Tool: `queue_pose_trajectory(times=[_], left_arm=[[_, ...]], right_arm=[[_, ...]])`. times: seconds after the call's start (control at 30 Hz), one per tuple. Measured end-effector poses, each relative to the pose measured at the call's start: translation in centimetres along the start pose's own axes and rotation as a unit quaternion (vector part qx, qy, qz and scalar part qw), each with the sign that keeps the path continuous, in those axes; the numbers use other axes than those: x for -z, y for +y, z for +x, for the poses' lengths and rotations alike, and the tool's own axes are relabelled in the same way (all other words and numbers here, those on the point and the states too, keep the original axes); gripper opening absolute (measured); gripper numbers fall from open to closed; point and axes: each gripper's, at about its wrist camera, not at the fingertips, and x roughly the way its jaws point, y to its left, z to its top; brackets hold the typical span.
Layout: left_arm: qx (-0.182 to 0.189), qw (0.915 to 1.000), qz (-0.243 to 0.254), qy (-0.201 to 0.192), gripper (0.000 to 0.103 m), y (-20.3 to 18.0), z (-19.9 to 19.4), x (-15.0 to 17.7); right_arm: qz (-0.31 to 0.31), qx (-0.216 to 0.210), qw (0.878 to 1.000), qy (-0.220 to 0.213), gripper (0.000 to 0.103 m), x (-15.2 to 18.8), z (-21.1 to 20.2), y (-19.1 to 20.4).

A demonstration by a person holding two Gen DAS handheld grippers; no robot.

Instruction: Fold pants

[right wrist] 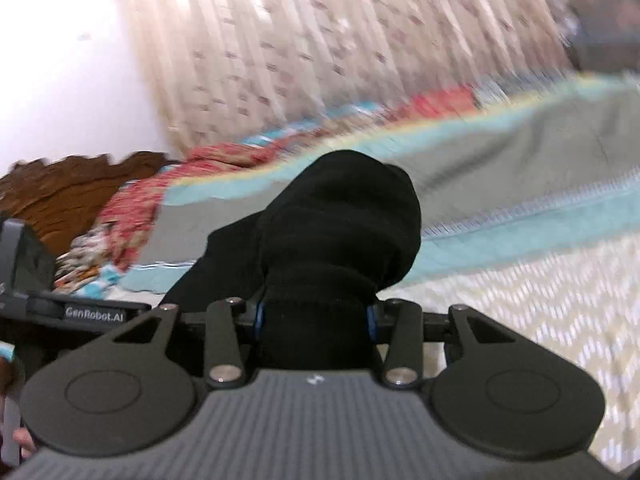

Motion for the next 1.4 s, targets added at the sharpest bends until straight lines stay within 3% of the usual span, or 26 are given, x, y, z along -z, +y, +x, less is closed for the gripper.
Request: queue_pose_trajectory(times=[0.07,0.1,0.13,0.17,0.27,0.37,0.53,0.67,0.9,1.13,1.4], left_arm=[[-0.062,0.9973,0.012,0.036,0.058,0.5,3.6,1.1],[-0.078,0.996,0.012,0.042,0.081,0.8,4.9,1.6],[-0.09,0.9954,0.0,0.033,0.096,1.1,5.3,2.1],[-0.097,0.9949,-0.008,0.026,0.098,1.2,5.2,2.2],[-0.099,0.9948,-0.008,0.023,0.095,0.9,4.2,2.3],[-0.117,0.9931,-0.002,0.008,0.092,0.3,2.2,2.2],[-0.162,0.9866,0.011,-0.016,0.094,-1.2,-1.9,3.2],[-0.195,0.9798,0.036,-0.028,0.098,-2.8,-4.5,5.2],[-0.22,0.9747,0.038,-0.01,0.103,-3.8,-8.3,9.7],[-0.242,0.9692,0.039,-0.018,0.103,-4.9,-11.9,12.4],[-0.233,0.97,0.059,-0.039,0.103,-7.1,-15.7,13.6]], right_arm=[[0.022,0.061,0.996,0.053,0.051,1.6,2.9,-1.8],[0.021,0.106,0.99,0.088,0.066,2.5,4.4,-2.4],[0.029,0.137,0.986,0.09,0.083,3.3,4.8,-3.0],[0.046,0.14,0.986,0.079,0.088,3.4,4.4,-3.4],[0.045,0.131,0.987,0.076,0.088,2.8,2.8,-2.9],[0.019,0.15,0.988,0.033,0.088,2.7,0.1,-1.7],[0.049,0.144,0.988,0.012,0.088,4.2,-4.1,-1.5],[0.068,0.131,0.989,0.016,0.088,5.7,-5.9,-0.7],[0.044,0.112,0.992,0.043,0.089,8.6,-9.1,2.1],[0.044,0.096,0.992,0.071,0.091,10.5,-11.6,4.2],[0.051,0.076,0.994,0.063,0.092,11.4,-14.6,6.3]])
